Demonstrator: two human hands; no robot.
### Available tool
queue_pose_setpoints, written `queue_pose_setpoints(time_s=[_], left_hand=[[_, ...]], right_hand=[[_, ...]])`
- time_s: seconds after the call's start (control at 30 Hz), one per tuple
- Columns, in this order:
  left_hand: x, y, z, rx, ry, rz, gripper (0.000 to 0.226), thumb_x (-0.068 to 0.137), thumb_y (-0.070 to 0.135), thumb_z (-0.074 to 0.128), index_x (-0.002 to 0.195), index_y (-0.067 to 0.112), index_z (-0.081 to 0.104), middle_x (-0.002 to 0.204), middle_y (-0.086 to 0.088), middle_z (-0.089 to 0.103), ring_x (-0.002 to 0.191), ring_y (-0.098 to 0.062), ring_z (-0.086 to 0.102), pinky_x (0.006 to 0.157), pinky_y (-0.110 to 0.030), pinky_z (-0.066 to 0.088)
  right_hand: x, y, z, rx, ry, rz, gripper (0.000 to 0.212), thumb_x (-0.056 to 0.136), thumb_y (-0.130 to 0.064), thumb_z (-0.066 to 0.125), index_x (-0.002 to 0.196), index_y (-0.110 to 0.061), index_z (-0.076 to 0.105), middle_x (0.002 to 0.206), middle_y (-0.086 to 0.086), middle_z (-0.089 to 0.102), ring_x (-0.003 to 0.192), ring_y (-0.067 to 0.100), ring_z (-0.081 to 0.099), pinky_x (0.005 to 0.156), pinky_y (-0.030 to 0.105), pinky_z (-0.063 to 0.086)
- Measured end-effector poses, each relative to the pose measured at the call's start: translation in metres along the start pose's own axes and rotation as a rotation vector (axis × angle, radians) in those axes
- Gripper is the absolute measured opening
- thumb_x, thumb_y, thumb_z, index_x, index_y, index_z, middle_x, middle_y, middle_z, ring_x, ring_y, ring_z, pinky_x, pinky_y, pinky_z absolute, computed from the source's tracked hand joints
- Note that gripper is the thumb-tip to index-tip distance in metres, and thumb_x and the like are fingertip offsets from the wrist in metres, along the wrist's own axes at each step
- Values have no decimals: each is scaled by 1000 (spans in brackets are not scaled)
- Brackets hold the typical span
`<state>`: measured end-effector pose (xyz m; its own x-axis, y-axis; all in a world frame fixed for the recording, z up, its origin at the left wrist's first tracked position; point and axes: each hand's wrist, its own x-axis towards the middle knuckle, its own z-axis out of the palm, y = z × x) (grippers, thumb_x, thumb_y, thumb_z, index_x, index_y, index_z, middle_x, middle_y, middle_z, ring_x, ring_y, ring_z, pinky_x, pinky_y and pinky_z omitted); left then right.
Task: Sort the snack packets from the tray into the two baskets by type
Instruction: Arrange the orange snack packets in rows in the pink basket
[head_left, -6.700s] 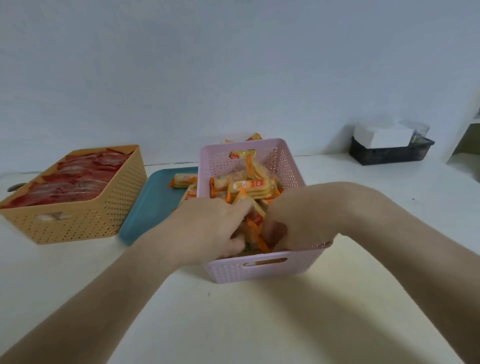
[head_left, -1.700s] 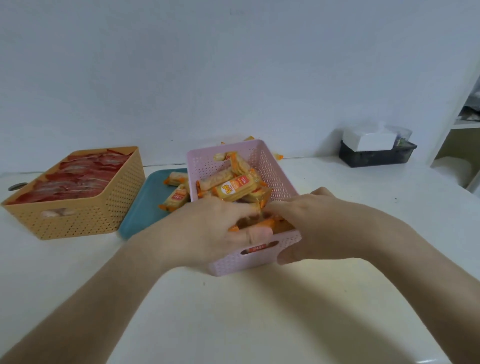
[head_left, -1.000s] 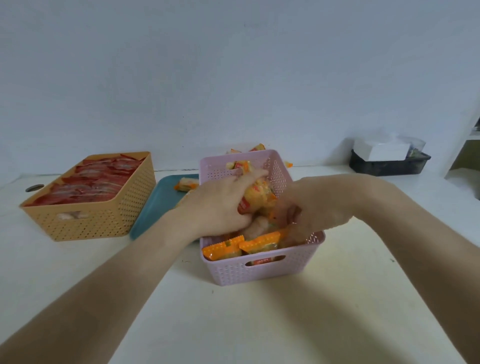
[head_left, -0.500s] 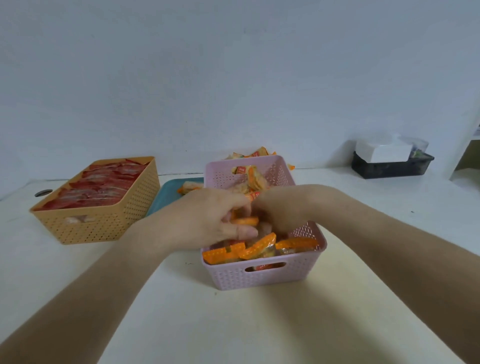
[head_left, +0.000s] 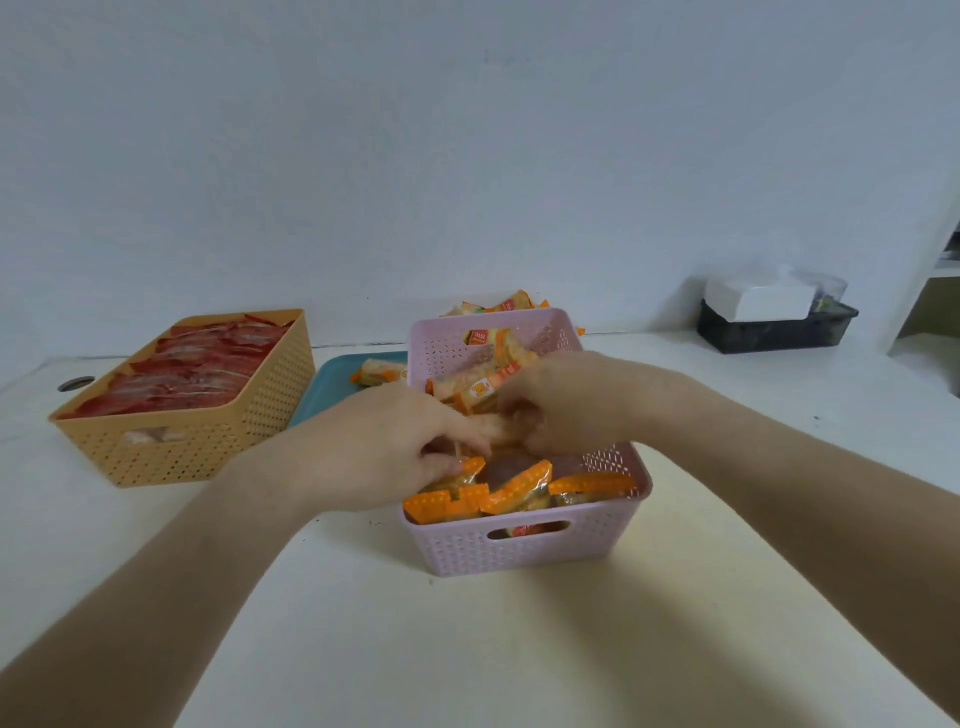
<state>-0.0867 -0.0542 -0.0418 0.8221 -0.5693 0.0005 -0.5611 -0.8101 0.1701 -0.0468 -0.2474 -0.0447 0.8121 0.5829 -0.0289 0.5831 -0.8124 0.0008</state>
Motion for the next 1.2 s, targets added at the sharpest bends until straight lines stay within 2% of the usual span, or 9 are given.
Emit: queue_pose_setpoints(time_s=[0.13,0.27,0.37,0.53,0.67,0.77,0.93,1.07,1.2], left_hand=[[0,2,3,23,15,3,26,95,33,56,117,42,63,77,29,53,73,12,51,62,-5,38],[-2,4,6,42,64,-4,22,96,32,54,112,41,64,69,20,54,69,-3,59,60,-18,46],[1,3,10,83,172,-3,20,96,28,51,102,37,67,62,18,51,64,-6,55,57,-22,45],[5,4,9,57,235,24,17,95,32,51,93,34,69,63,16,59,64,-6,57,55,-18,39],[5,4,10,-3,331,84,40,94,55,34,107,33,64,76,15,68,73,-4,61,65,-26,46],[8,15,16,-34,274,109,31,95,51,37,105,34,60,71,19,58,69,4,55,61,-25,42],[9,15,28,-74,158,117,43,88,68,23,99,38,52,78,12,61,73,-5,58,67,-37,50],[15,17,29,-67,-6,49,40,89,64,38,111,35,54,96,10,65,86,-8,60,79,-35,51],[17,18,28,-46,138,112,66,82,77,21,126,37,48,109,10,67,98,-12,62,82,-39,51]], right_hand=[[-2,-3,-11,119,4,37,26,88,-35,50,81,-15,66,68,-4,57,74,20,56,74,38,51],[-9,-6,-16,159,-53,119,35,90,-44,52,101,-16,71,88,0,69,79,15,61,73,31,51],[-6,-12,-15,220,-52,145,34,90,-41,56,99,-11,68,89,3,70,68,10,61,64,26,50],[-11,-10,-20,335,-222,158,53,86,-61,56,95,-11,72,89,4,73,82,18,68,81,33,53],[-15,-5,-20,447,-257,168,42,80,-46,73,111,-19,65,103,-1,70,89,17,69,84,33,56],[-17,-4,-15,594,-215,156,35,77,-33,79,106,-17,67,96,0,72,89,19,71,80,31,57],[-32,-1,-23,483,-241,183,57,76,-39,79,124,-25,54,117,-4,65,107,18,62,99,40,48],[-51,-2,-41,231,-273,146,25,82,-48,69,99,-29,65,98,-13,66,98,13,61,91,36,50],[-66,-6,-33,66,-323,97,7,90,-36,61,94,-30,63,97,-11,66,93,16,60,83,31,50]])
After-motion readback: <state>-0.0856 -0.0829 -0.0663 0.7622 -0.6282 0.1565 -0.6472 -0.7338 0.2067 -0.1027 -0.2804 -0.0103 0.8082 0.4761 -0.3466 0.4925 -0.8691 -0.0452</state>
